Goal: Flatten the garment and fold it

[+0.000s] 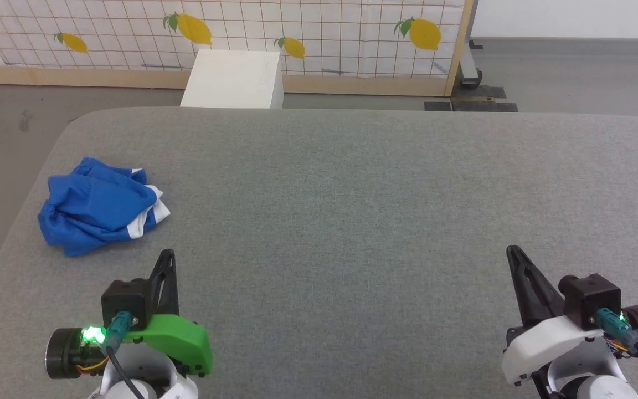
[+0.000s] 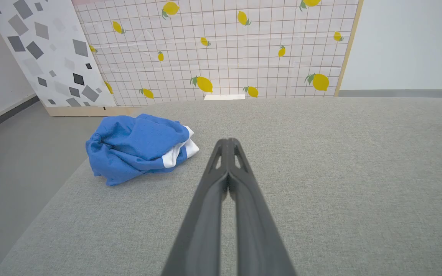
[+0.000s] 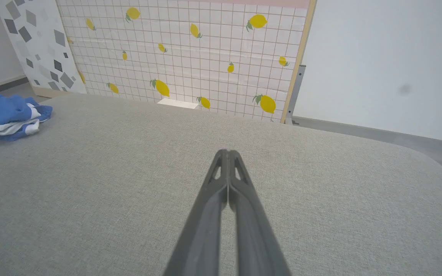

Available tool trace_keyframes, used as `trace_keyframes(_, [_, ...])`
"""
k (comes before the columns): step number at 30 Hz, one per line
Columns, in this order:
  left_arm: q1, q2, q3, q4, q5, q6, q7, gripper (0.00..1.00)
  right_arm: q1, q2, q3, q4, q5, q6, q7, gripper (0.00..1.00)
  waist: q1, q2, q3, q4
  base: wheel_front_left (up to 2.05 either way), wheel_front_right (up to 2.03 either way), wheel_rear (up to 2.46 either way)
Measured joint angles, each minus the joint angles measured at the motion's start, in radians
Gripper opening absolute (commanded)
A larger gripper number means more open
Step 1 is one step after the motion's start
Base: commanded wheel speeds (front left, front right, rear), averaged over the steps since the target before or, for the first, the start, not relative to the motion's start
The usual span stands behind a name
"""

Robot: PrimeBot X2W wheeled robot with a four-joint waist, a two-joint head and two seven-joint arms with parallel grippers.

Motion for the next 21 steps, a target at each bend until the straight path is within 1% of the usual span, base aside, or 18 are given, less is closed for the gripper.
trace_keyframes(11, [0.0,0.0,0.0,0.0,0.0,0.0,0.0,0.0,0.0,0.0,0.0,0.0,0.0,0.0,0.0,0.0,0.0,0.0,0.0,0.0,0.0,0.0,0.0])
trace_keyframes(12, [0.0,0.0,0.0,0.0,0.0,0.0,0.0,1.0,0.0,0.0,0.0,0.0,0.0,0.0,0.0,1.0,0.0,0.0,0.0,0.0,0.0,0.0,0.0])
trace_keyframes(21, [0.0,0.0,-0.003,0.0,-0.007,0.0,0.0,1.0,0.001,-0.001,-0.001,0.0,0.0,0.0,0.001,1.0,0.0,0.0,0.0,0.0,0.0,0.0,0.0])
